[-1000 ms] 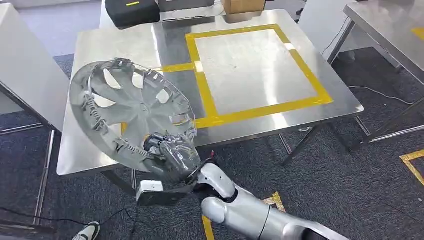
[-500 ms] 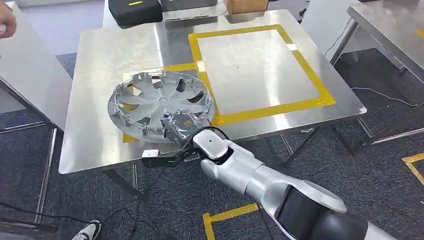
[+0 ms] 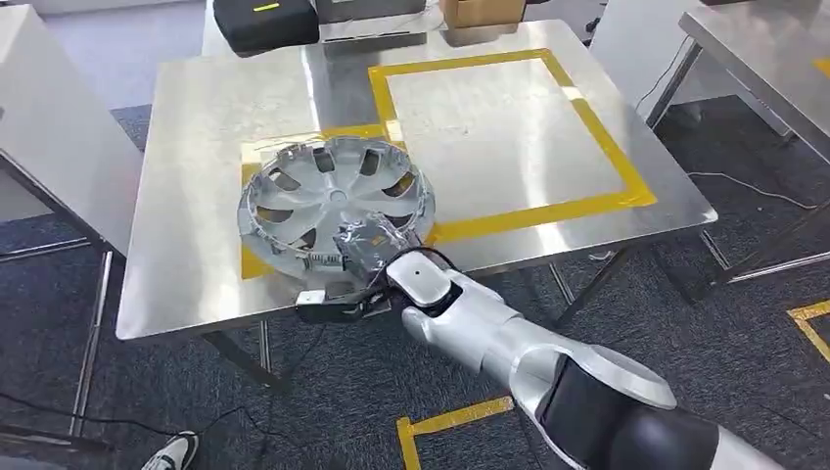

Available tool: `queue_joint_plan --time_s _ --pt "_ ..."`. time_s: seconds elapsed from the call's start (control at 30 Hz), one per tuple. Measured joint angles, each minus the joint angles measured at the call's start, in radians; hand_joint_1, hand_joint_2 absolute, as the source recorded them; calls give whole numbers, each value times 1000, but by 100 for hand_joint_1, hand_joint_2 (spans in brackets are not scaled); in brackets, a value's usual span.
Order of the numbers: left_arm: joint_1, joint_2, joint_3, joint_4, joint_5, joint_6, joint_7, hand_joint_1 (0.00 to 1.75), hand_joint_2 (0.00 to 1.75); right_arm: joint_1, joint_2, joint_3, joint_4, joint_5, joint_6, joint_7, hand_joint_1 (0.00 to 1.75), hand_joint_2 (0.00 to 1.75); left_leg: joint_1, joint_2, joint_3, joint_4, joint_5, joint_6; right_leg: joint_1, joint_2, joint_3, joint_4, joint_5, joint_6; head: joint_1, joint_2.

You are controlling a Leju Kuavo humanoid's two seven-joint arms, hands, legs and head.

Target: Take the parts from the cabinet and place them on the table.

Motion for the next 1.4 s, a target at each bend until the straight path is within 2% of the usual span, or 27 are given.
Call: queue_joint_plan --time_s 0.13,0.23,0.73,0.87,1.13,1.4 --pt "2 -1 0 0 -5 0 -1 0 175 -78 -61 -2 20 7 48 3 175 175 0 -5 -1 0 0 0 0 -2 0 0 0 0 0 0" --pt "4 -1 0 0 -6 0 -1 0 175 -114 -90 -4 34 8 56 9 175 175 0 -4 -1 0 0 0 0 -1 1 0 1 1 0 0" --pt "4 -5 0 0 -6 0 -3 0 175 -124 -119 -3 58 16 56 12 175 175 0 1 0 0 0 0 0 -1 0 0 0 1 0 0" --pt "4 -5 0 0 -6 0 -3 0 175 -127 -123 -3 59 31 62 39 175 175 0 1 0 0 0 0 0 -1 0 0 1 1 0 0" --pt "13 -5 0 0 -3 1 -10 0 175 -217 -188 -4 63 37 119 63 175 175 0 -1 -1 0 0 0 0 -1 0 0 1 1 1 0" --pt "15 -6 0 0 -3 20 -18 0 175 -179 -225 -3 62 46 117 81 175 175 0 -3 0 1 0 0 0 -1 0 0 1 1 0 0"
